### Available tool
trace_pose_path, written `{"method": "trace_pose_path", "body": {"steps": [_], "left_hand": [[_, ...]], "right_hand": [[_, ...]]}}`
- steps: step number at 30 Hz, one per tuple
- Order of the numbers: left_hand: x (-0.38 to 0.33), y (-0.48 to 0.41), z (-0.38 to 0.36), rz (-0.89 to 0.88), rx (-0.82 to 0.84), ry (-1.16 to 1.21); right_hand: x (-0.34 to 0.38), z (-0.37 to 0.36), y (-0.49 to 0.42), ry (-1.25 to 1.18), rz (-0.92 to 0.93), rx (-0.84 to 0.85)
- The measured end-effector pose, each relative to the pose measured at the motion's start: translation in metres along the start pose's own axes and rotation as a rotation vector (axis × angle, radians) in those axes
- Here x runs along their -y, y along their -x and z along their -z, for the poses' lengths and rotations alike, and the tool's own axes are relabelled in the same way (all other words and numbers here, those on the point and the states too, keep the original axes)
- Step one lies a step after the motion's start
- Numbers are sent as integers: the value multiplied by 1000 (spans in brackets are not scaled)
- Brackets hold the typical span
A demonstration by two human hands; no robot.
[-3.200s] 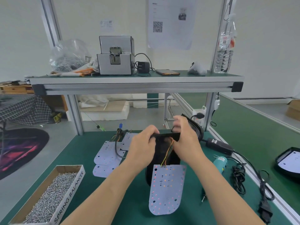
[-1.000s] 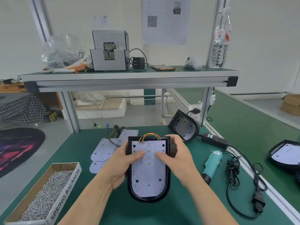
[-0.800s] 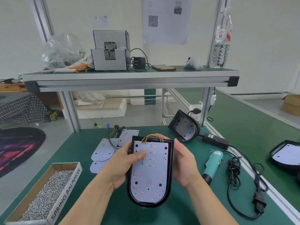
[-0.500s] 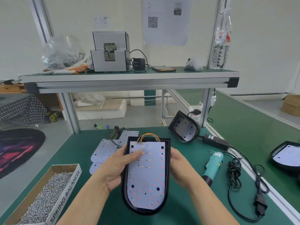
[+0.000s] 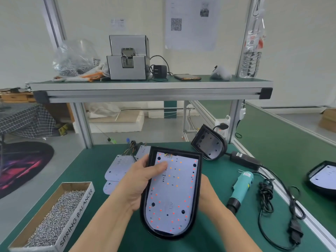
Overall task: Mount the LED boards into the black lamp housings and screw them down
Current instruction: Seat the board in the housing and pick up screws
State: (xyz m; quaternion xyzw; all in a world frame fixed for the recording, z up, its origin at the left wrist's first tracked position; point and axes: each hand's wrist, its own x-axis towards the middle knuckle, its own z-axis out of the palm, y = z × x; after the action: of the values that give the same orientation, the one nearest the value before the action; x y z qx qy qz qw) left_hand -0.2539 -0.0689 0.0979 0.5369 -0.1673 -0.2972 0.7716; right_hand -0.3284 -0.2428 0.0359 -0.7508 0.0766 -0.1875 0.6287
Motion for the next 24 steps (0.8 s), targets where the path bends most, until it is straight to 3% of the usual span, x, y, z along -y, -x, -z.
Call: {"method": "trace_pose_path", "body": {"steps": [3, 6, 9, 15, 20, 24], "left_hand": [[1, -3, 4, -29, -33, -60], [3, -4, 9, -35, -38, -61], [7, -4, 10, -48, -41, -65], [9, -3, 8, -81, -1, -168], [8, -4, 14, -83, 20, -236], [2, -8, 21, -91, 25, -339]], "right_hand": [[20, 12, -1, -18, 113, -80], [42, 21, -2, -111, 88, -58], [43, 16, 5, 134, 161, -64], [36, -2, 7, -32, 112, -234], [30, -8, 8, 116, 220, -296], [30, -3, 8, 292, 291, -172]]}}
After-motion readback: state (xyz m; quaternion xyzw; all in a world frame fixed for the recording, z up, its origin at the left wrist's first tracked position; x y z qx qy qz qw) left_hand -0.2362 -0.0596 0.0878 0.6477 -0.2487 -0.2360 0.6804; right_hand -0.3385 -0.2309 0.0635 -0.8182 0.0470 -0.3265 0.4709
